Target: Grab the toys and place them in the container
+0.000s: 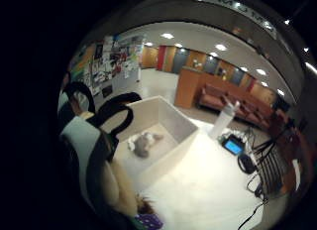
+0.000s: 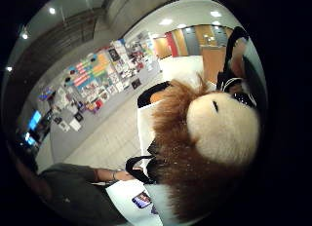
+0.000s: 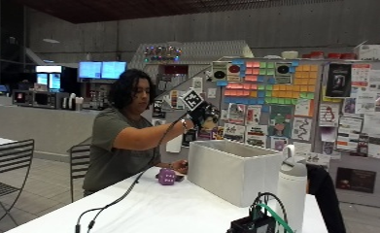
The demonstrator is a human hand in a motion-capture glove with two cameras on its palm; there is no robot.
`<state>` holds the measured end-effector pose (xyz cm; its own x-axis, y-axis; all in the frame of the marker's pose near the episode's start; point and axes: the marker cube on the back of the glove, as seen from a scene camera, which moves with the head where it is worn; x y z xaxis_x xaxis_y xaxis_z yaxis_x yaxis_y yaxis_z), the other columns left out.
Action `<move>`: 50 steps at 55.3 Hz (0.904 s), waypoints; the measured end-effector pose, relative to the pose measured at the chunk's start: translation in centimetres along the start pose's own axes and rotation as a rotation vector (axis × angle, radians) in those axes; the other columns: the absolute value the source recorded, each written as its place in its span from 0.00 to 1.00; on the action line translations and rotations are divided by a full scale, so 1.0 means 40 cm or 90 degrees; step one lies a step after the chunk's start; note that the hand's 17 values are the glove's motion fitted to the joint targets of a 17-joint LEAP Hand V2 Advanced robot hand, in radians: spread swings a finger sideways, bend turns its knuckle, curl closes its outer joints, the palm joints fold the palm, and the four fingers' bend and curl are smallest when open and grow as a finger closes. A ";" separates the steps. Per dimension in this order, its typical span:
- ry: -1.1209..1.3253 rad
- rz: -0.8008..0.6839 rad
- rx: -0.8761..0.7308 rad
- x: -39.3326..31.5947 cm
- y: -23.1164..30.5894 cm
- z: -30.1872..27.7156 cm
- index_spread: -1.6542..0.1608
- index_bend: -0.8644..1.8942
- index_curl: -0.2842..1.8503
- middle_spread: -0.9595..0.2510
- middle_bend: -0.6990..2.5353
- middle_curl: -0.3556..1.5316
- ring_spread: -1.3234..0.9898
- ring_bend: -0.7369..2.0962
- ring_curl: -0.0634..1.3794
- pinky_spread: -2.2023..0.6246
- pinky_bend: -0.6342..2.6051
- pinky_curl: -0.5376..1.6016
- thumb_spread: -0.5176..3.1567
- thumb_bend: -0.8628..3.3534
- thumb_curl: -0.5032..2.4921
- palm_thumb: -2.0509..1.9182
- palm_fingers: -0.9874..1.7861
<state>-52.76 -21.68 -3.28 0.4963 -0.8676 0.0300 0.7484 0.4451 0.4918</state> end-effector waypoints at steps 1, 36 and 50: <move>0.003 -0.023 -0.017 -0.010 -0.002 0.019 0.71 0.46 0.50 0.58 0.61 0.60 0.43 0.75 0.46 0.63 0.53 0.50 0.52 0.20 0.30 0.54 0.78; 0.056 0.008 -0.252 0.030 0.516 -0.032 0.68 0.43 0.43 0.56 0.48 0.51 0.40 0.64 0.34 0.69 0.47 0.42 0.46 0.20 0.27 0.51 0.56; 0.071 0.246 -0.485 0.069 0.839 0.029 0.72 0.31 0.37 0.48 0.58 0.61 0.38 0.82 0.48 0.64 0.56 0.48 0.45 0.20 0.28 0.52 0.64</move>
<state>-26.79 -9.38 14.34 0.7879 -0.6151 -0.0309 0.5890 0.7672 -0.2541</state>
